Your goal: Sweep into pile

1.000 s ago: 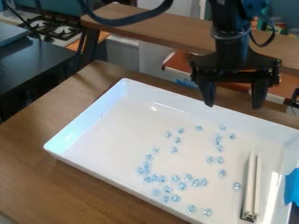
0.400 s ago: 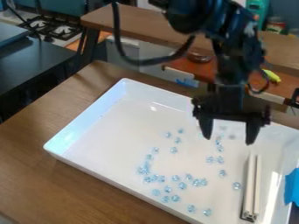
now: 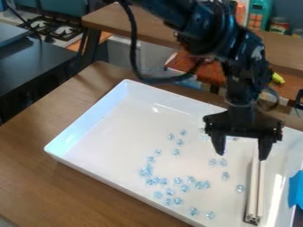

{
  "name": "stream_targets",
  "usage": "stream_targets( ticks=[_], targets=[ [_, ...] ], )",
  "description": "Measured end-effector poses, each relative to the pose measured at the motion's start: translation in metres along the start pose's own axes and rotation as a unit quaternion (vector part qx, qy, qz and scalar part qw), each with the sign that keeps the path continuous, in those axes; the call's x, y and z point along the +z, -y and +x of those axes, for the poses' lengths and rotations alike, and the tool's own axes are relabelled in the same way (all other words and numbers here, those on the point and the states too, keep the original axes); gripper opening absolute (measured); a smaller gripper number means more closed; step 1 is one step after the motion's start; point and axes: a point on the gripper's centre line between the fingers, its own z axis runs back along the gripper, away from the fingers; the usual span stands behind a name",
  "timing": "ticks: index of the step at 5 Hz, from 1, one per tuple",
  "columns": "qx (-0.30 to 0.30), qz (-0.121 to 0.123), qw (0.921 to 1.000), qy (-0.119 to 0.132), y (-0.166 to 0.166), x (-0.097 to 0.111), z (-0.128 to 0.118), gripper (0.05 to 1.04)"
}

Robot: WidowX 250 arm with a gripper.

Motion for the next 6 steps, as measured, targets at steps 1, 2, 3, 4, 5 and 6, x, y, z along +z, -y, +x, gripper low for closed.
stream_targets(
  ticks=[1,2,3,4,5,6],
  targets=[
    [0.005,-0.004,0.9999,-0.011,0.007,-0.01,-0.008,1.0],
    [0.031,0.001,0.9995,-0.004,0.014,-0.018,-0.005,1.0],
    [0.049,0.003,0.9988,0.003,0.02,-0.024,-0.007,1.0],
    [0.074,0.002,0.9971,0.019,0.024,-0.032,-0.006,1.0],
    [0.074,0.012,0.9971,0.013,0.028,-0.043,-0.013,1.0],
    [0.065,0.018,0.9976,0.014,0.034,-0.053,-0.012,1.0]
  ],
)
